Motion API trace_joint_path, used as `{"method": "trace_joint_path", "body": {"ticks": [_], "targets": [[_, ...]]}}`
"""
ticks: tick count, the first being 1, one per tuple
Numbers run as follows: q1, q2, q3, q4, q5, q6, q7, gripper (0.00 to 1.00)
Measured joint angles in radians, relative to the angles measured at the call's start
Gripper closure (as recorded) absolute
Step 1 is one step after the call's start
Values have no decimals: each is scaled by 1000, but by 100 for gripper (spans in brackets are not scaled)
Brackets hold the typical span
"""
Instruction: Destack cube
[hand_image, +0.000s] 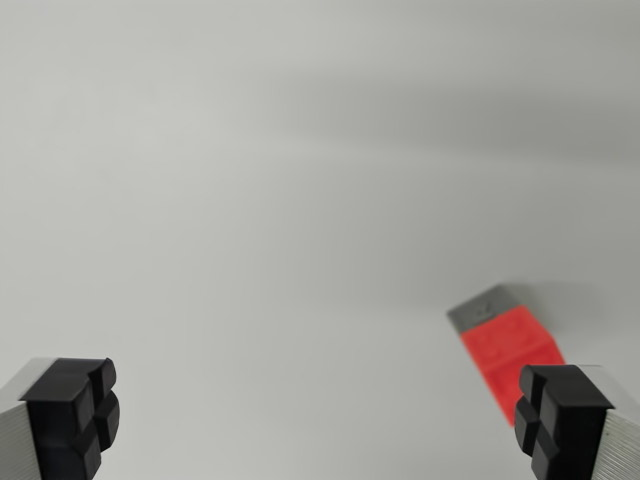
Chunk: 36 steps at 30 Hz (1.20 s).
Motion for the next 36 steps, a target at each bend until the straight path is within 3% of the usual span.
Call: {"method": "trace_joint_path", "body": {"ticks": [18,36], "targets": [[-1,0,-1,-4,0,1,-6,0],[-16,-21,-17,-80,0,54,-98,0]]}}
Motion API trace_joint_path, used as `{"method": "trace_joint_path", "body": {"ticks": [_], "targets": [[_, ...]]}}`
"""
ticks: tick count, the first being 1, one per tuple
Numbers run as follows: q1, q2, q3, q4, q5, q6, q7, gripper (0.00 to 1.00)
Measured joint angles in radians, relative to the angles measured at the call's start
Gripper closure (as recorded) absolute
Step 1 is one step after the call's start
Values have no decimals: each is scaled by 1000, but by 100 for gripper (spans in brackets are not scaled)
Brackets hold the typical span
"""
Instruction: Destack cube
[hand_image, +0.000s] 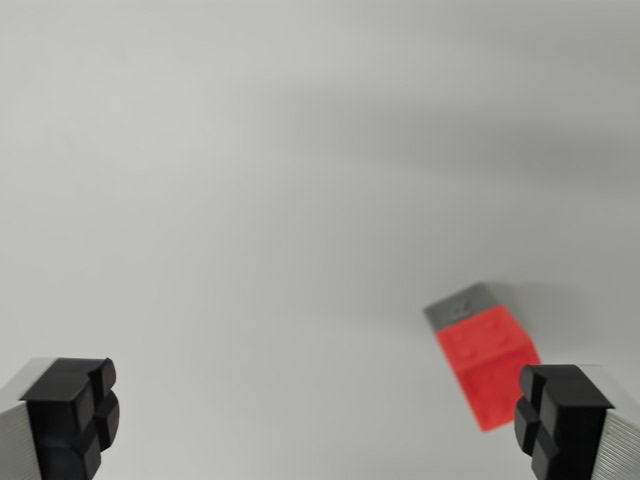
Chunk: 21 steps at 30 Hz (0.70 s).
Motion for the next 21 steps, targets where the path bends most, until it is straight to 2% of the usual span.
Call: {"method": "trace_joint_path", "body": {"ticks": [10,21], "targets": [[-15,-15,-13,-61,3,44,-81,0],[-36,-32,-34,-140,6,106,-197,0]]}}
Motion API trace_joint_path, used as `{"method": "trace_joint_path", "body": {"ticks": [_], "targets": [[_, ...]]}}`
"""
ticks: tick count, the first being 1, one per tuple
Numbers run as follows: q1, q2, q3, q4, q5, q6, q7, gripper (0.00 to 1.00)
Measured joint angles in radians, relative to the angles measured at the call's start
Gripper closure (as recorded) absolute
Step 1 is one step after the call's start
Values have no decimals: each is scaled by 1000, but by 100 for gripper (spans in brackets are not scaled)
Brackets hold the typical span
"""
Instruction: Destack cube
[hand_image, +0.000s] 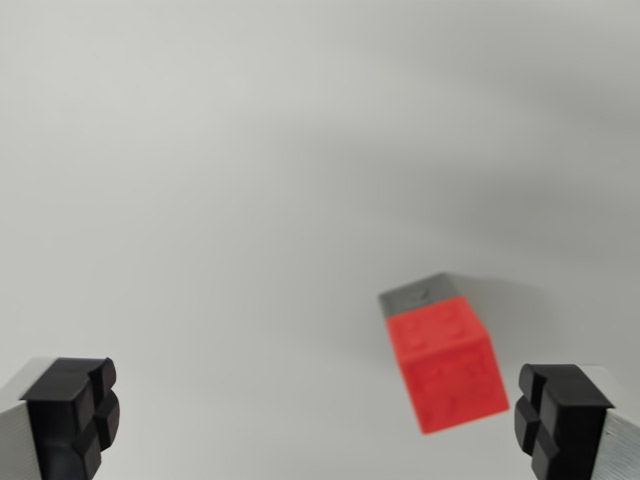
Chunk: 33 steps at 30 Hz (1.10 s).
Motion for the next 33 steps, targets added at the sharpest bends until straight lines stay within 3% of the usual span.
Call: {"method": "trace_joint_path", "body": {"ticks": [10,33], "targets": [[-23,-7,-23,-74,4,65,-125,0],[-92,9,-90,-235,17,238,-478,0]]}}
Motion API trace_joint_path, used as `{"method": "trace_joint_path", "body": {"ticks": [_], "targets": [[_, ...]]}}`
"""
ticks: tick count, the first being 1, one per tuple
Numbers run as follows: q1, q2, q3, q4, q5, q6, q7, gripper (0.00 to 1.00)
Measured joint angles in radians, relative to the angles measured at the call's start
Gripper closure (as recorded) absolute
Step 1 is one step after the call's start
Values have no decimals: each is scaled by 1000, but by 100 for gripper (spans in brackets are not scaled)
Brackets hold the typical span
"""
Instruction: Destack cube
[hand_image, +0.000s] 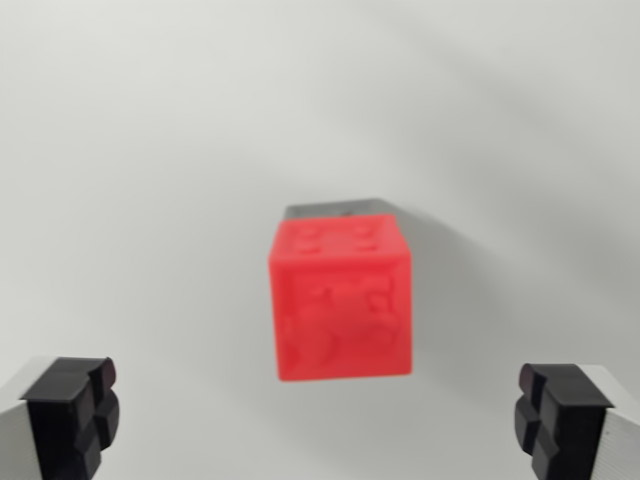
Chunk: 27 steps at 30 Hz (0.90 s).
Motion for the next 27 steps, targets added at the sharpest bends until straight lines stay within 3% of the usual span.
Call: {"method": "trace_joint_path", "body": {"ticks": [8,27], "targets": [[-27,29,-19,-36,10,63,-110,0],[-29,226,-5,-39,67,258,-155,0]]}}
